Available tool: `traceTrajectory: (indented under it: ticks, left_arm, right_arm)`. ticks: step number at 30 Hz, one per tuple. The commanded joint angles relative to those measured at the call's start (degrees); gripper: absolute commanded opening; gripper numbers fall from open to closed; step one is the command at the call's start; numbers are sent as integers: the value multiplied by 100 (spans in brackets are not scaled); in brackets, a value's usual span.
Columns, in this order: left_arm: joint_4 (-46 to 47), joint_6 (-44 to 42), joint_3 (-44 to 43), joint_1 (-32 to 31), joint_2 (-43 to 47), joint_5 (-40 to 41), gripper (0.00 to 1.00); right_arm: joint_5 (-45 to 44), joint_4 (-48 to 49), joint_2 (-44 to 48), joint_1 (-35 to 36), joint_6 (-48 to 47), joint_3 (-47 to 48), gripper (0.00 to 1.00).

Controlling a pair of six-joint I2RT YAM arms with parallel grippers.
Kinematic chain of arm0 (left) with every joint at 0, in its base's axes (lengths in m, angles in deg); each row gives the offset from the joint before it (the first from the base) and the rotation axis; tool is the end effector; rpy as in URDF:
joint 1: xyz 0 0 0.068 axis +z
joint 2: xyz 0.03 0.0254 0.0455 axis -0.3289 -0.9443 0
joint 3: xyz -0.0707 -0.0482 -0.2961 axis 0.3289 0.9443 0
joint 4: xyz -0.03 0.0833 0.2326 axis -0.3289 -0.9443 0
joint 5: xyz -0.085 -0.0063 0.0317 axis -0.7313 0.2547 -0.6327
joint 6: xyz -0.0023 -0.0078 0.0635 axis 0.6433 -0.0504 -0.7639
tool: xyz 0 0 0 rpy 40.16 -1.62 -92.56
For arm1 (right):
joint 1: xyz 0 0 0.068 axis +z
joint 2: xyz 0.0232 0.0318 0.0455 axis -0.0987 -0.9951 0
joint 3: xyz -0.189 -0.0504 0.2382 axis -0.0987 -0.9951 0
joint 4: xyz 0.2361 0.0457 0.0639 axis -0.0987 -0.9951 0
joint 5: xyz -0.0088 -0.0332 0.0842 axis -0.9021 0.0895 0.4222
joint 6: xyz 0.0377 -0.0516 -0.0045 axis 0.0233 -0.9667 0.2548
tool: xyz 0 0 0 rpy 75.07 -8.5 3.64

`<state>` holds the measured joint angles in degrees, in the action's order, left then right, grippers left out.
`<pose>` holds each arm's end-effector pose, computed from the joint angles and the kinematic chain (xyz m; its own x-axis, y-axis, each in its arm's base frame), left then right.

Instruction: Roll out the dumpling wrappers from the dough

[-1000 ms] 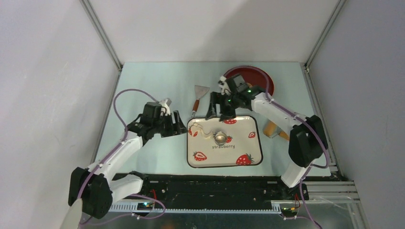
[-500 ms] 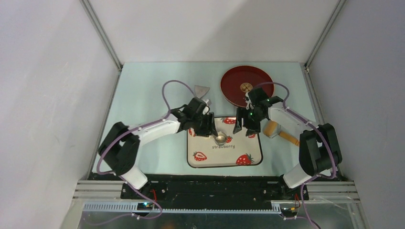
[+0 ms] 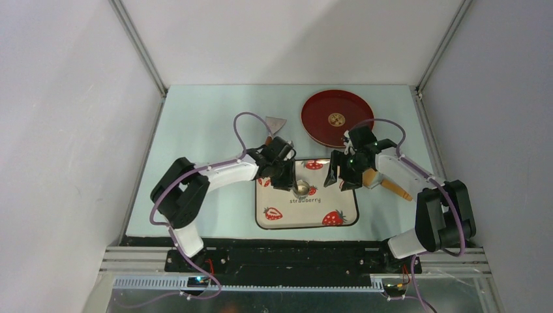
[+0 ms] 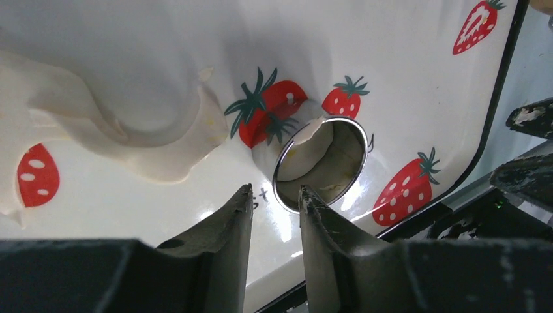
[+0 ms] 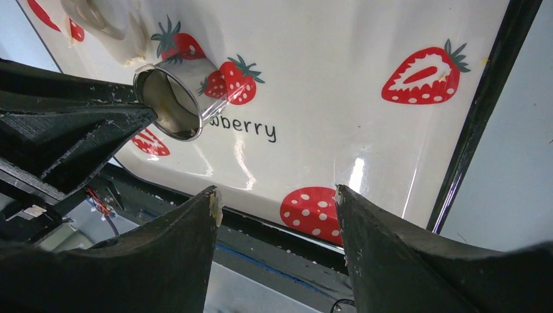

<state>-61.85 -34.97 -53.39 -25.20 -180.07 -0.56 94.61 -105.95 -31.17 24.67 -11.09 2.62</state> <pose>0.2468 -0.2538 0.2097 -0.9577 0.0305 -0.2863 0.1621 0.8789 -0.4486 0.2417 0.1020 0.2454 -0.9806 0.0575 -0.1874 -0.0330 0.8939 0.4470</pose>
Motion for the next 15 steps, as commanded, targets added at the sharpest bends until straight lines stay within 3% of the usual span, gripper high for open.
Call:
traceTrajectory:
  ticks: [1, 10, 15]
  left_arm:
    - [85, 23, -299, -25, -140, 140, 36]
    - [73, 23, -344, -21, -308, 211, 24]
    - [47, 14, -393, -16, -277, 210, 9]
  right_arm:
    - [85, 100, 106, -24, -96, -31, 69]
    - [78, 114, 98, -37, -105, -103, 70]
    - [40, 143, 55, -47, -107, -187, 70]
